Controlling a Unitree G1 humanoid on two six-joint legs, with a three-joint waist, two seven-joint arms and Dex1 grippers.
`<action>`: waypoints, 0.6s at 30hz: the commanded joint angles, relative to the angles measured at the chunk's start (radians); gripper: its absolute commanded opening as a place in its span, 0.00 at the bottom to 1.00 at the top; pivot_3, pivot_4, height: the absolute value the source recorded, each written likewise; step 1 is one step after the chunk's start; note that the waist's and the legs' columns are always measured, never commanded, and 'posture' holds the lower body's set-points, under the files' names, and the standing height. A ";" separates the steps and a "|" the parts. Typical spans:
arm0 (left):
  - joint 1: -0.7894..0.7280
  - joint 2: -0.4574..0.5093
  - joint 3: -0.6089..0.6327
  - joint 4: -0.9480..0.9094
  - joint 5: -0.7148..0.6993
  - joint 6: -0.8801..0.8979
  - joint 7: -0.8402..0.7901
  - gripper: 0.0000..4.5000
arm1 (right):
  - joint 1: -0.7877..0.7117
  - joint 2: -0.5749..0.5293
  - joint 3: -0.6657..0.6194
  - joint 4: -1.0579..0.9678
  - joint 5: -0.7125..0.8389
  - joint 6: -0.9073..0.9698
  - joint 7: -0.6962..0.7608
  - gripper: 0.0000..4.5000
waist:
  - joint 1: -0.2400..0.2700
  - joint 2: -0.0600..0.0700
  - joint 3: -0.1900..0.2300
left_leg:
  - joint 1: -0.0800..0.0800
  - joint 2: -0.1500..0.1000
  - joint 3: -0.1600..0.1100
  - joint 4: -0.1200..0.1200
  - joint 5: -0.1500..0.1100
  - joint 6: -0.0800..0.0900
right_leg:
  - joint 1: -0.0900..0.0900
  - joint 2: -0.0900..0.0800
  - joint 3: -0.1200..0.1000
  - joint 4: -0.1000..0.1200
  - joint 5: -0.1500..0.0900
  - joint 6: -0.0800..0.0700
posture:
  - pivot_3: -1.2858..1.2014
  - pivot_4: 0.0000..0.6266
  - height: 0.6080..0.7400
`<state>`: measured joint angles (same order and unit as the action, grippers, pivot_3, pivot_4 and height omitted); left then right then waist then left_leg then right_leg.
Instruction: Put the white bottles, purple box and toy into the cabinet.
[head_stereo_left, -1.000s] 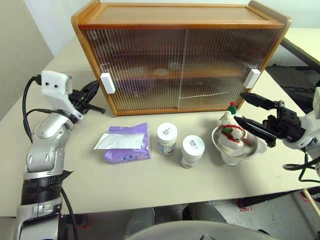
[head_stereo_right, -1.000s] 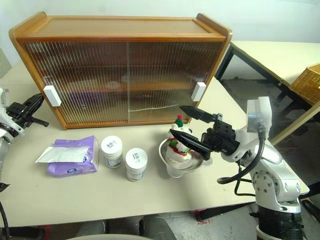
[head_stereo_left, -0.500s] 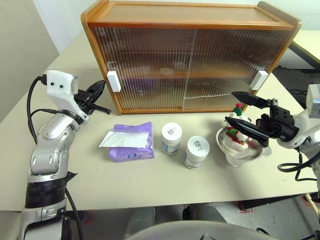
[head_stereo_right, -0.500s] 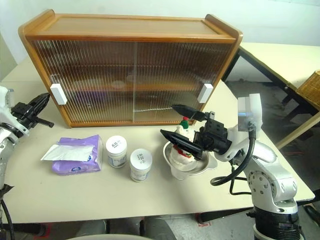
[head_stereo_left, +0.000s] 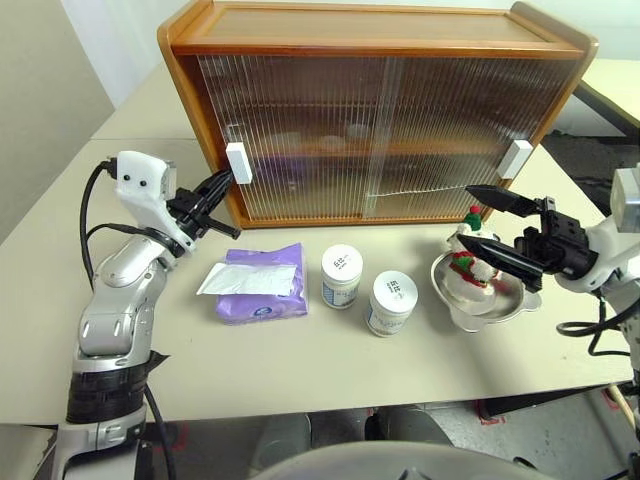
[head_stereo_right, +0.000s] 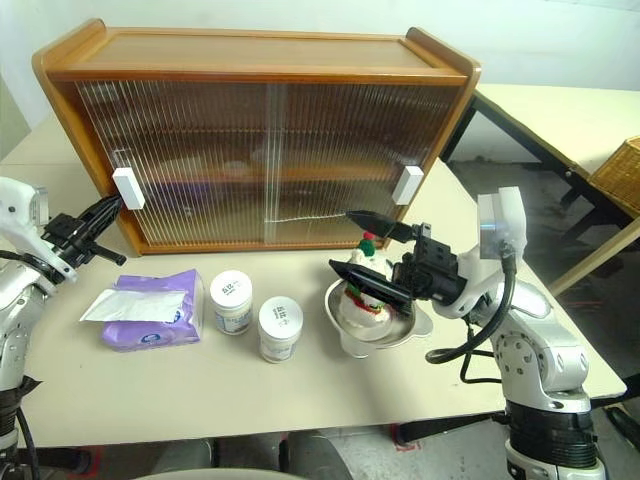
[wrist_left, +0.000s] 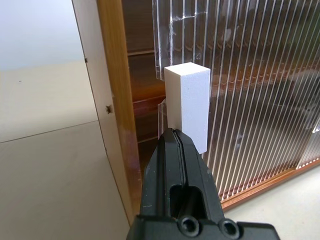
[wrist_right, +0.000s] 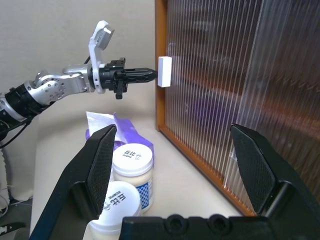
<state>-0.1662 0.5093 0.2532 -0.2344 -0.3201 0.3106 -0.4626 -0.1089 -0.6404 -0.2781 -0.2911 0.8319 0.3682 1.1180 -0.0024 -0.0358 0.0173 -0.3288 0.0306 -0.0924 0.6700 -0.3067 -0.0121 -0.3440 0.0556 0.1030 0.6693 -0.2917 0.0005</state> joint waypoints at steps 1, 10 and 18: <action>-0.009 -0.009 -0.016 0.001 -0.008 -0.005 -0.010 0.01 | 0.010 -0.012 -0.015 -0.013 0.004 -0.007 0.010 1.00 | 0.000 0.000 0.000 | 0.000 0.000 0.000 0.001 0.000 0.000 | 0.000 0.000 0.000 0.000 0.000 0.000 | 0.49 0.00 1.00; -0.076 -0.012 -0.069 0.053 0.020 -0.024 -0.033 0.01 | 0.018 -0.006 -0.016 -0.032 0.004 -0.003 -0.005 1.00 | -0.003 0.000 0.000 | -0.001 0.000 0.000 0.007 0.000 0.001 | 0.002 0.000 0.001 0.000 0.000 -0.004 | 0.49 0.00 1.00; -0.130 -0.017 -0.102 0.134 0.026 -0.061 -0.077 0.01 | 0.033 -0.002 -0.014 -0.044 0.000 -0.011 -0.020 1.00 | -0.007 0.000 0.000 | -0.001 0.000 0.001 0.008 0.002 0.004 | 0.002 0.000 0.001 0.000 0.004 -0.005 | 0.48 0.00 1.00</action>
<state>-0.2793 0.4954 0.1766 -0.1160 -0.3084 0.2638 -0.5235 -0.0830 -0.6407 -0.2832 -0.3168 0.8322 0.3632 1.1002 -0.0098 -0.0356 0.0170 -0.3297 0.0303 -0.0915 0.6779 -0.3049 -0.0083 -0.3421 0.0556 0.1038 0.6692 -0.2879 -0.0045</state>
